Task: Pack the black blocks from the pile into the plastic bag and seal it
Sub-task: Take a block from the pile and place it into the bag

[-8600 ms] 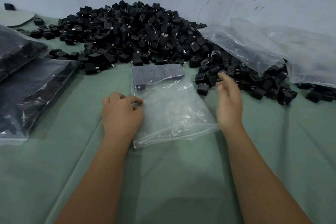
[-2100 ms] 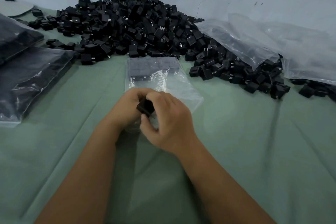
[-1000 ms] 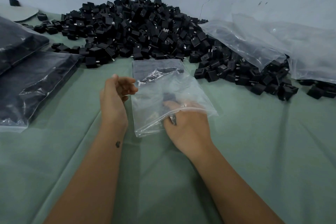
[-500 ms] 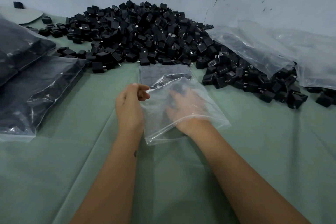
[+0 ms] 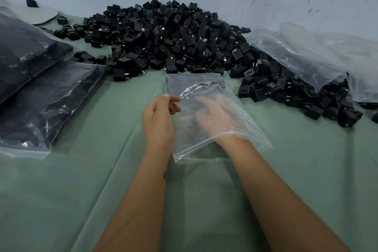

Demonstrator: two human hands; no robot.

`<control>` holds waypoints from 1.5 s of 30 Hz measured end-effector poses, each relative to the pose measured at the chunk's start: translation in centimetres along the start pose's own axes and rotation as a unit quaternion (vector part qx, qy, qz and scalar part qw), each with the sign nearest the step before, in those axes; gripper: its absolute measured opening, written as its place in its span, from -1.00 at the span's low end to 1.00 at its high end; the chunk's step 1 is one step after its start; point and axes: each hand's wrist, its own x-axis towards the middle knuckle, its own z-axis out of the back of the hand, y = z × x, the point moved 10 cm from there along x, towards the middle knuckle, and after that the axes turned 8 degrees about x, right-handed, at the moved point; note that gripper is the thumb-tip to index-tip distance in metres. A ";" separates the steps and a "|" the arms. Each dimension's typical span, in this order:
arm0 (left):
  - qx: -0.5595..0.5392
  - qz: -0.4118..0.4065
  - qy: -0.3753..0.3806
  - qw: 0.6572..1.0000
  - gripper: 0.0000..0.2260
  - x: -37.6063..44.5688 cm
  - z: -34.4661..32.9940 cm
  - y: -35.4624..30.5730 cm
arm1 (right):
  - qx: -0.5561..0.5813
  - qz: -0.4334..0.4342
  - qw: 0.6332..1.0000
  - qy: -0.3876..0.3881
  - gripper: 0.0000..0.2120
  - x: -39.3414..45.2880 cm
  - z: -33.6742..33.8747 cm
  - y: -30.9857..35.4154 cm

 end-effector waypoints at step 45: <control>0.266 -0.013 0.118 0.957 -0.79 0.6 -2.6 3.5 | 0.100 -0.176 0.940 -0.275 -0.40 -0.5 21.3 -13.0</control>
